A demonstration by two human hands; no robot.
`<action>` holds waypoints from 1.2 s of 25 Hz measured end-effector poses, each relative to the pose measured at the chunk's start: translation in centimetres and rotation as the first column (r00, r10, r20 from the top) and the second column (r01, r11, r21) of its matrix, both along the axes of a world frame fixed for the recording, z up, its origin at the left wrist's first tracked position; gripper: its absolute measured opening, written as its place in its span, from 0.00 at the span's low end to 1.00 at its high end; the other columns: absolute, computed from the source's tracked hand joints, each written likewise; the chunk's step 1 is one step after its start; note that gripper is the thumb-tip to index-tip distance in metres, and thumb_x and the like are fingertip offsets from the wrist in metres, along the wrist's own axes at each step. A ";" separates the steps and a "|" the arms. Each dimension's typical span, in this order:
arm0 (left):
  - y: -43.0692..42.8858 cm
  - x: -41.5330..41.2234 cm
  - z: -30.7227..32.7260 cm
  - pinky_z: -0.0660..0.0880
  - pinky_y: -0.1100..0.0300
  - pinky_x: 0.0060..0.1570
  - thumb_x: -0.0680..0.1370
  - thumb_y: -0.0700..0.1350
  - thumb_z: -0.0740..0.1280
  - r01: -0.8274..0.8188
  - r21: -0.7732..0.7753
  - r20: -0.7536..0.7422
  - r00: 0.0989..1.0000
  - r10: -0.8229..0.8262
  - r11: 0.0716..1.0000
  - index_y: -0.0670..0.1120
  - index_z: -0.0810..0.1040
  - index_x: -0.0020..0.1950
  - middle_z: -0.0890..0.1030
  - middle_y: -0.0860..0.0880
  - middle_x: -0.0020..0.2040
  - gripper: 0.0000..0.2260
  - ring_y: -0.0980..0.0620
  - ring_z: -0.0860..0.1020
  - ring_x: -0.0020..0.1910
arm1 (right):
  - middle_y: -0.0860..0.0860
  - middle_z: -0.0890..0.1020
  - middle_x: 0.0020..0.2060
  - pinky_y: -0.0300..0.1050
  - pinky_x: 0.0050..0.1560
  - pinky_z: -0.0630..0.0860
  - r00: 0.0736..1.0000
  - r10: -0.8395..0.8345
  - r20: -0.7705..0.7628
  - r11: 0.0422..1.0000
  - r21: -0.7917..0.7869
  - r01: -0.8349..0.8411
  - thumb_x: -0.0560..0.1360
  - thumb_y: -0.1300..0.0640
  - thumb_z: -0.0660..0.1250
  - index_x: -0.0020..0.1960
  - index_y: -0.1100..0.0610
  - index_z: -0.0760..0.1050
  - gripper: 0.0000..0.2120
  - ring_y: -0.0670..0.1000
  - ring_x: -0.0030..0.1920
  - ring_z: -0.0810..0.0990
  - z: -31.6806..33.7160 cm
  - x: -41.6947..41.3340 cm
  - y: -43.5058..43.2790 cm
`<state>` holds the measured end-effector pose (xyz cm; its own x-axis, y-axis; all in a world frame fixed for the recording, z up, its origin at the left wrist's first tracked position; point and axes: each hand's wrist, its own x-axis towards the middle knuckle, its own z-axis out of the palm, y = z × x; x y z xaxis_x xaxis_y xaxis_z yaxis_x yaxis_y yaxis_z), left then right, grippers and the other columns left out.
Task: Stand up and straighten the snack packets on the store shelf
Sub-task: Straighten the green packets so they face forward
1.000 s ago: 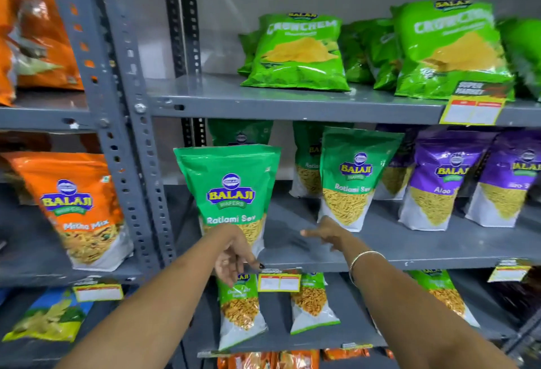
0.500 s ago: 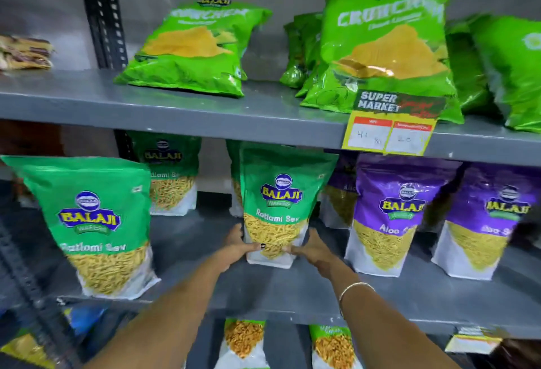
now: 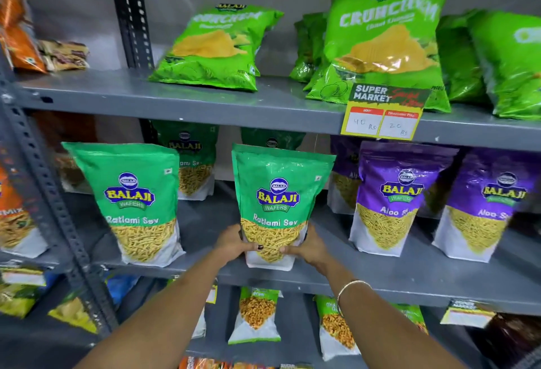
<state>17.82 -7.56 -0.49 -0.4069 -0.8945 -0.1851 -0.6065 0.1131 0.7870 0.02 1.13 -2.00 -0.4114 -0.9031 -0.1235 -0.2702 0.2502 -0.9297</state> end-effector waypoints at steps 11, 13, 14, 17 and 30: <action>1.7 1.6 1.3 0.73 0.55 0.58 0.69 0.44 0.74 0.095 -0.076 0.078 0.993 -0.089 0.993 0.37 0.76 0.60 0.79 0.40 0.62 0.23 0.43 0.76 0.61 | 0.55 0.78 0.62 0.60 0.65 0.73 1.000 -0.010 -0.023 0.998 0.055 0.011 0.39 0.37 0.80 0.67 0.54 0.62 0.61 0.57 0.63 0.76 -2.6 -0.1 0.2; 1.5 1.6 1.4 0.73 0.55 0.59 0.69 0.44 0.74 0.107 -0.074 0.079 0.992 -0.101 0.991 0.38 0.75 0.61 0.79 0.41 0.62 0.23 0.43 0.76 0.62 | 0.55 0.77 0.63 0.60 0.66 0.72 1.000 -0.019 -0.019 0.998 0.065 0.020 0.43 0.42 0.81 0.68 0.55 0.62 0.58 0.58 0.64 0.75 -1.1 0.9 0.9; 1.4 1.7 1.3 0.72 0.54 0.60 0.69 0.44 0.74 0.121 -0.050 0.078 0.990 -0.117 0.991 0.39 0.74 0.61 0.78 0.41 0.63 0.23 0.43 0.75 0.62 | 0.56 0.77 0.64 0.60 0.67 0.71 1.000 -0.022 -0.017 0.997 0.068 0.023 0.46 0.45 0.81 0.69 0.55 0.61 0.56 0.58 0.65 0.75 -0.3 1.5 1.3; 0.6 2.2 1.4 0.73 0.51 0.63 0.69 0.47 0.74 0.195 0.124 0.205 0.954 -0.217 0.973 0.42 0.71 0.65 0.76 0.43 0.65 0.27 0.46 0.75 0.60 | 0.57 0.73 0.67 0.58 0.69 0.69 1.000 0.003 -0.002 0.994 0.111 -0.003 0.59 0.55 0.80 0.70 0.57 0.60 0.46 0.58 0.67 0.72 0.7 1.6 2.1; 7.3 -16.9 2.3 0.74 0.52 0.54 0.75 0.46 0.67 0.290 0.280 0.041 0.949 -0.313 0.915 0.40 0.62 0.72 0.68 0.41 0.71 0.28 0.47 0.72 0.63 | 0.63 0.65 0.70 0.49 0.64 0.70 0.864 -0.341 -0.371 0.819 0.335 0.467 0.69 0.52 0.73 0.73 0.69 0.50 0.45 0.57 0.68 0.70 3.0 -20.1 9.9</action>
<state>0.90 -0.26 1.80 -0.6219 -0.6443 -0.4452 -0.6415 0.0932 0.7614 -20.04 11.02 1.01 -0.8002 -0.5421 -0.2566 -0.2928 0.7265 -0.6216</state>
